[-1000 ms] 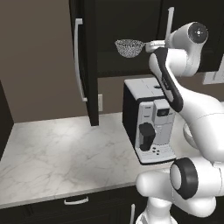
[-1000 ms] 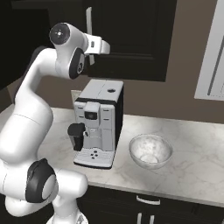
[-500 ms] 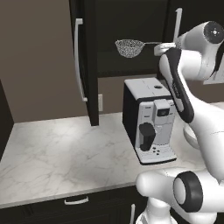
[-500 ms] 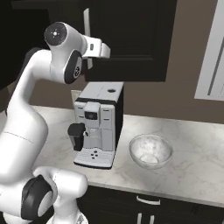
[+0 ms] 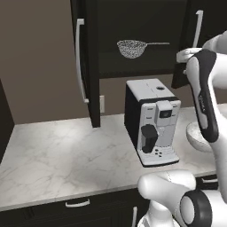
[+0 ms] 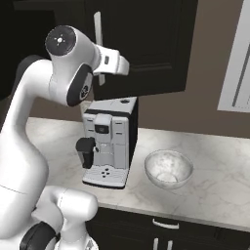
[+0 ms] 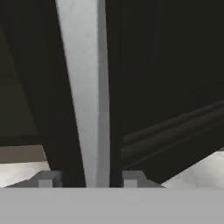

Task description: Open the cabinet and setup a tea strainer by placing it in the bowl upright.

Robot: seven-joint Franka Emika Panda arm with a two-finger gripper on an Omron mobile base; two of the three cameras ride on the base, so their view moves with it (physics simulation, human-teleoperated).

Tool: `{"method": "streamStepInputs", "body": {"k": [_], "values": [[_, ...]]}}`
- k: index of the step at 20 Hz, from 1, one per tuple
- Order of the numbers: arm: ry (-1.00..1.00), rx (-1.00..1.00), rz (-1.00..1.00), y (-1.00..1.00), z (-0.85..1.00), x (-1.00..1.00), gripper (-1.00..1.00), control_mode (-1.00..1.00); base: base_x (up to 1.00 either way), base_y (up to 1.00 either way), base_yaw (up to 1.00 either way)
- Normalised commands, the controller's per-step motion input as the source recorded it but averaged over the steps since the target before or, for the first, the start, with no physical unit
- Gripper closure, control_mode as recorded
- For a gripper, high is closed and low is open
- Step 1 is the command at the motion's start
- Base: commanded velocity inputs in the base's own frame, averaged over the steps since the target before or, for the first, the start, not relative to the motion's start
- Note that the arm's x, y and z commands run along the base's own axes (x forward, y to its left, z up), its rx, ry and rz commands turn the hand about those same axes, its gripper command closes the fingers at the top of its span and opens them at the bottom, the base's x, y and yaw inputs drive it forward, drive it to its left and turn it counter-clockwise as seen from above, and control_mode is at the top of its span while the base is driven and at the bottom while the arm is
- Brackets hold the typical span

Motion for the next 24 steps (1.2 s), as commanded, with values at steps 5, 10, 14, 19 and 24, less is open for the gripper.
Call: {"method": "streamStepInputs", "body": {"k": [5, 10, 14, 19, 24], "values": [[0.08, 0.12, 0.0, -0.98, 0.02, -0.92, 1.0, -1.0, 0.0, 0.0, 0.0], [0.05, 0.12, 0.0, -0.89, 0.0, -0.93, 1.0, -1.0, 0.0, 0.0, 0.0], [0.0, -0.04, 0.0, 0.1, 0.01, -0.52, 1.0, -1.0, 0.0, 0.0, 0.0], [0.0, -0.17, 0.0, 0.58, 0.05, -0.26, -1.0, -1.0, 0.0, 0.0, 0.0], [0.03, -0.26, 0.0, 0.9, 0.01, -0.07, -1.0, -1.0, 0.0, 0.0, 0.0]]}}
